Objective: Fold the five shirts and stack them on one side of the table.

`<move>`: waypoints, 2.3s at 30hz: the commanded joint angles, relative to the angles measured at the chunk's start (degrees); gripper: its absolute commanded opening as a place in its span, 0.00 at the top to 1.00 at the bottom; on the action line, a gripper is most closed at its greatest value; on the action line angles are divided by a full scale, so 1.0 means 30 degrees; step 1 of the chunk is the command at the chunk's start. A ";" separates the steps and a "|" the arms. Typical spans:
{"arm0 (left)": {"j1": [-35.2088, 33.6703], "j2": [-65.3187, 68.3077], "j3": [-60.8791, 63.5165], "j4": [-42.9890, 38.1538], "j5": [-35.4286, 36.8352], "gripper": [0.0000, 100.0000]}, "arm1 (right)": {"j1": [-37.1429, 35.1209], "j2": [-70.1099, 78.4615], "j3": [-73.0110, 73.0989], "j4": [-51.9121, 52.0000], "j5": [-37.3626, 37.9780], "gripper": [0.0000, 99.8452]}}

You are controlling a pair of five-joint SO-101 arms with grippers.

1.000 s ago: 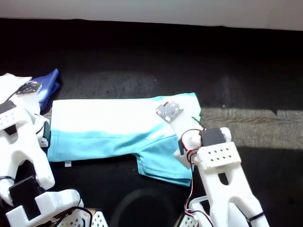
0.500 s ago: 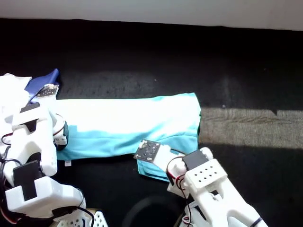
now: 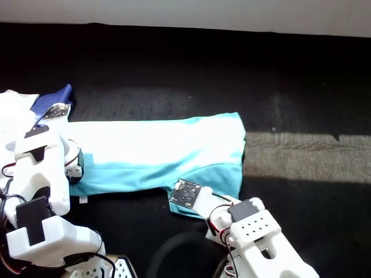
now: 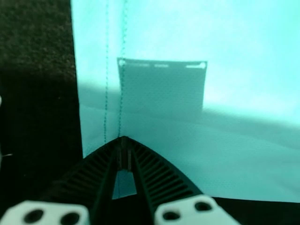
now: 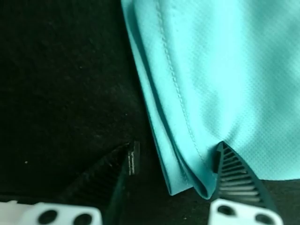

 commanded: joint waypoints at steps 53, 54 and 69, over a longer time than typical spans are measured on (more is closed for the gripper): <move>0.0161 0.0220 0.0015 -0.0381 0.0059 0.99 | 0.4000 2.0938 -2.5070 -0.2886 -0.0264 0.97; 0.0161 0.0220 0.0015 -0.0381 0.0059 0.99 | 0.4000 2.0908 -2.5275 -0.2886 -0.1114 0.93; 0.0161 0.0220 0.0015 -0.0410 0.0029 0.99 | 0.3531 2.0879 -3.0960 0.5495 -0.6564 0.93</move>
